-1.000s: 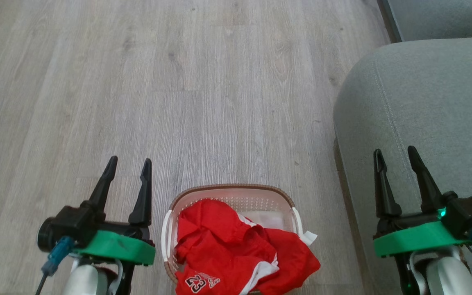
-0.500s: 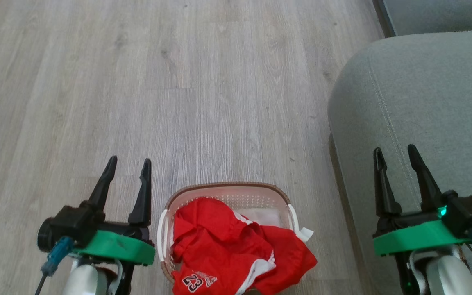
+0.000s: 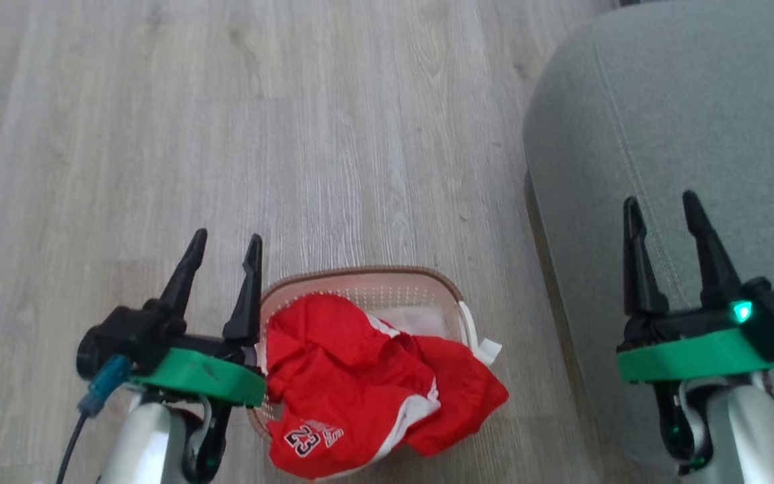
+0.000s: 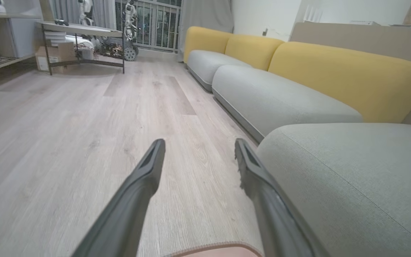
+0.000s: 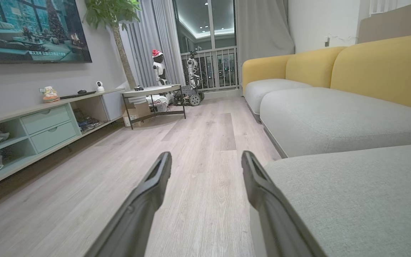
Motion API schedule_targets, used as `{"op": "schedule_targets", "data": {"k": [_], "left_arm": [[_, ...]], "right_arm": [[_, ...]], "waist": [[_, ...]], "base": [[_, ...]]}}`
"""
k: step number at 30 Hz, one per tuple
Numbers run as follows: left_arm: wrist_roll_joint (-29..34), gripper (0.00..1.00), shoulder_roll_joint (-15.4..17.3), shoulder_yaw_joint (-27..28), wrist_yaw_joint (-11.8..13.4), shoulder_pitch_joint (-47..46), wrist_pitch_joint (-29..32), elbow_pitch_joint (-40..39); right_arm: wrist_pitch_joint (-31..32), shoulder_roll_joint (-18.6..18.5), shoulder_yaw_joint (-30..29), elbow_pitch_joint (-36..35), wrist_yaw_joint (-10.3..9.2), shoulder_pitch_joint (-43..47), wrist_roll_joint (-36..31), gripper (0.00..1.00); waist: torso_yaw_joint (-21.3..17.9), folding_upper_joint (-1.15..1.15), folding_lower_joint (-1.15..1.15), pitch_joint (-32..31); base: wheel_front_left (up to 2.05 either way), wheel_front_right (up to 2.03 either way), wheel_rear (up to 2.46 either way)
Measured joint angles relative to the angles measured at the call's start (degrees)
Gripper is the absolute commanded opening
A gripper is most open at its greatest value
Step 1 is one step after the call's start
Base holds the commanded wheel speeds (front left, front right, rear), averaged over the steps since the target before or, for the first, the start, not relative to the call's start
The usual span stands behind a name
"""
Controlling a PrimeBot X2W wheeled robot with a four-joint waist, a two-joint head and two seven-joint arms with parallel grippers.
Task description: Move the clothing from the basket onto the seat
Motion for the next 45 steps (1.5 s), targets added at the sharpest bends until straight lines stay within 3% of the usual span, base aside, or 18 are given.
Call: {"op": "schedule_targets", "data": {"k": [12,21,33,45], "left_arm": [[-1.5,1.00,1.2,-3.1,0.0,-7.6,1.4,7.3],[-3.4,1.00,2.2,-6.5,-0.1,-14.6,1.3,20.7],[-8.2,1.00,2.3,-16.0,-0.1,-27.3,3.9,39.9],[-10.8,1.00,3.6,-21.0,-0.1,-37.7,4.5,51.6]], "right_arm": [[-0.2,0.0,-0.4,-3.1,0.00,-6.9,2.7,1.00],[-0.2,0.0,0.2,-5.6,0.00,-11.9,3.6,1.00],[-0.2,0.0,0.0,-10.0,0.00,-15.8,5.6,1.00],[-0.2,0.0,0.7,-13.1,0.00,-21.2,7.9,1.00]], "waist": [[-3.0,0.00,0.00,8.4],[-5.9,0.00,0.01,14.5],[-9.0,0.00,0.00,22.9],[-11.6,0.00,0.01,31.8]], "base": [[0.00,0.00,0.00],[0.00,0.00,0.00],[0.00,0.00,0.00],[0.00,0.00,0.00]]}}
